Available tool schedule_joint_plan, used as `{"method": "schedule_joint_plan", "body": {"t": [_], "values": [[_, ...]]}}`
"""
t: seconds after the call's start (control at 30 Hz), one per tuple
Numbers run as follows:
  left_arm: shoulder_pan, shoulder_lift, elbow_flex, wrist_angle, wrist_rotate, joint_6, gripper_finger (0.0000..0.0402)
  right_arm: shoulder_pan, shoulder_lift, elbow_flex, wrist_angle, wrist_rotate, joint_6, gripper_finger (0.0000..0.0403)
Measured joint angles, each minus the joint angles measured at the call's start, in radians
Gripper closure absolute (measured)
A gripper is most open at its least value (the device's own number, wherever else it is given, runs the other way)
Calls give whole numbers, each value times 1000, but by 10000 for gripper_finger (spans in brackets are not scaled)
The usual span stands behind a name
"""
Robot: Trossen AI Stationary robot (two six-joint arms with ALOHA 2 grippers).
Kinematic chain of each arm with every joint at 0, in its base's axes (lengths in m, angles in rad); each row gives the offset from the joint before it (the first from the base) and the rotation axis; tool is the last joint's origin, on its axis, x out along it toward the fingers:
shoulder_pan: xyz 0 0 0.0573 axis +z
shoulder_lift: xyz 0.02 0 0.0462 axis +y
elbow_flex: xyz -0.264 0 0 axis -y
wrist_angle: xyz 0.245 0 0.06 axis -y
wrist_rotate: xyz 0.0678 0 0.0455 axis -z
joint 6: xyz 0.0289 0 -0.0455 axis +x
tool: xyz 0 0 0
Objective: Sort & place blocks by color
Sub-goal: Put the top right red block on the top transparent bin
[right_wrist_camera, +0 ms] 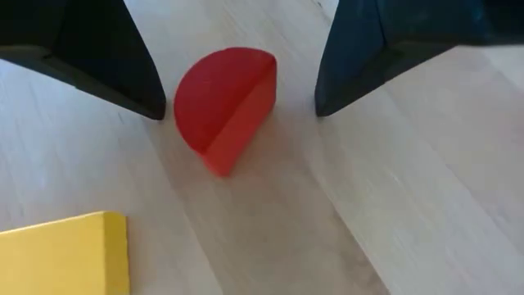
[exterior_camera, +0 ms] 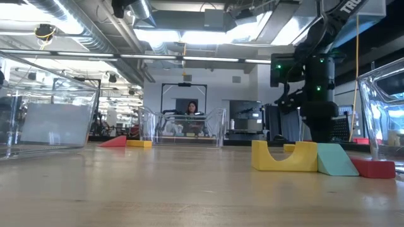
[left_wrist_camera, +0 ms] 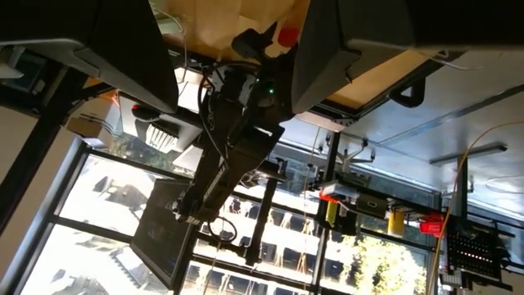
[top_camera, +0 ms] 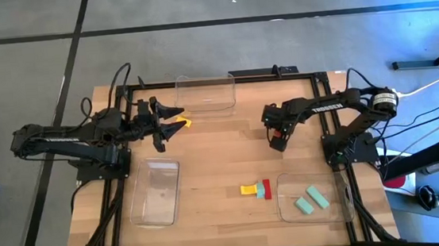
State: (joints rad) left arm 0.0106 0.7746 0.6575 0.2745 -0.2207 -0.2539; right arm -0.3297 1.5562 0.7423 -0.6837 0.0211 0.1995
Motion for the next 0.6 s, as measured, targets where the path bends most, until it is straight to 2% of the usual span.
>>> {"method": "schedule_joint_plan", "body": {"t": [0.2, 0.3, 0.4, 0.6], "values": [[0, 0, 0, 0, -7, 0, 170, 0, 0, -1, 7, 3, -15, 86], [0, 0, 0, 0, -7, 0, 170, 1, 0, -1, 11, 13, -26, 107], [0, 0, 0, 0, -7, 0, 170, 1, 1, -1, 24, 18, -29, 157], [0, 0, 0, 0, -34, 0, 170, 0, 0, 0, 45, 36, -48, 298]]}}
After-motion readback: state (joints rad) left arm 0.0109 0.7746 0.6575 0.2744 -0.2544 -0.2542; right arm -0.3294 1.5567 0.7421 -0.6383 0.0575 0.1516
